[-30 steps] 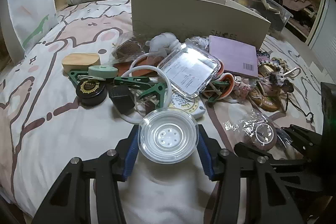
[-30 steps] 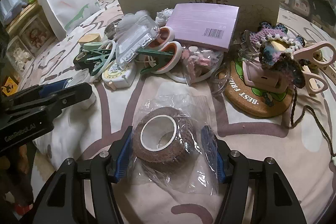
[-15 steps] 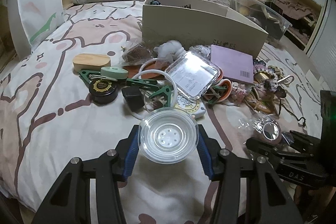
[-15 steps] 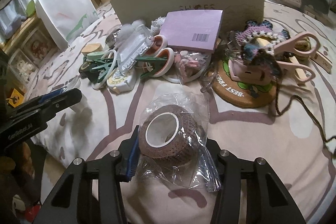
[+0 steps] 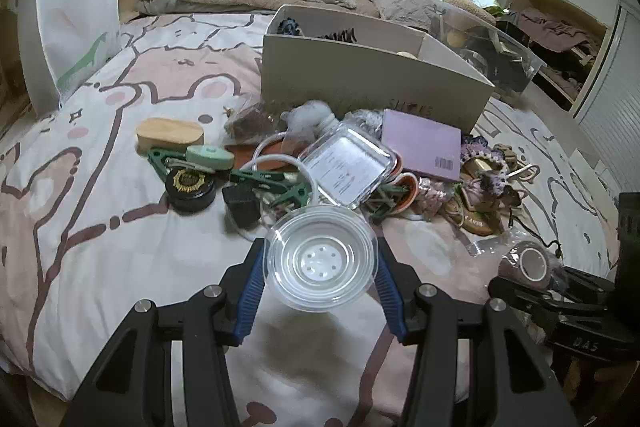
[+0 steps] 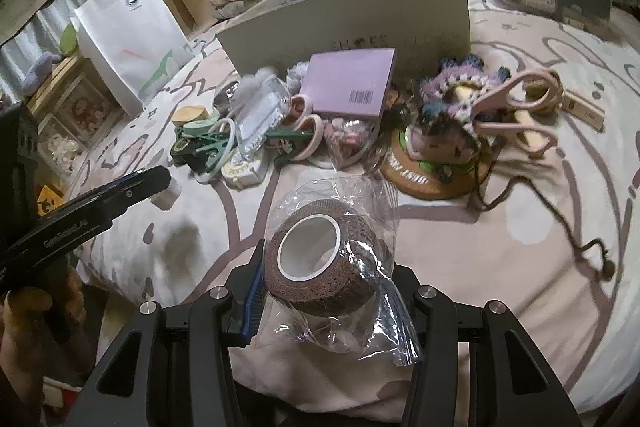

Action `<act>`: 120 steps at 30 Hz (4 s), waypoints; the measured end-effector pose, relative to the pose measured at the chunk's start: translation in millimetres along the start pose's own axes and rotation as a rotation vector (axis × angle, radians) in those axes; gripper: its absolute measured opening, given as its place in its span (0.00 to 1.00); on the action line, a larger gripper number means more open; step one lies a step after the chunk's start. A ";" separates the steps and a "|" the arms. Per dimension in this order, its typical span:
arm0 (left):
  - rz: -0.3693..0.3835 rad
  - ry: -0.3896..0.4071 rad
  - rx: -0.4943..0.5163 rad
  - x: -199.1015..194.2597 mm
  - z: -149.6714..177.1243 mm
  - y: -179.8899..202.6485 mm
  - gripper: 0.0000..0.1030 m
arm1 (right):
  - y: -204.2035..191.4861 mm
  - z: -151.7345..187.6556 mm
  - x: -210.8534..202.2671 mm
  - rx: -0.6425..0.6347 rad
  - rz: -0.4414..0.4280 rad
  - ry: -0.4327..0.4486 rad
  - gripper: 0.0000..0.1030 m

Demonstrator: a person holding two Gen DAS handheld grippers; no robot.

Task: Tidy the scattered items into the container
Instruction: 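Carry the clear lid in the left tool while the right tool carries the tape roll to the shoebox, then lower the clear lid into the shoebox and open the left tool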

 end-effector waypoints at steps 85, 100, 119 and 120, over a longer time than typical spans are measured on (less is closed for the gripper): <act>0.017 0.178 0.158 133.9 -360.9 35.2 0.50 | 34.3 -321.4 59.4 -0.140 -0.002 0.136 0.48; 0.043 -0.024 0.193 199.6 -351.4 51.9 0.50 | 52.7 -335.1 92.9 -0.106 0.033 0.043 0.48; -0.017 -0.153 0.153 254.0 -335.3 32.2 0.67 | 58.3 -325.8 114.1 -0.093 0.030 -0.044 0.48; -0.030 -0.137 0.140 252.1 -336.9 29.1 0.82 | 58.0 -325.7 116.1 -0.089 0.027 -0.047 0.48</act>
Point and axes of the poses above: each gripper's, at about its wrist camera, not at the fingertips, and x roughly the way its jaws point, y to its right, z to its underside, the point moved 9 cm from there along x, roughly the way its jaws point, and after that the axes turned 7 degrees about -z, right-handed, at the moved point
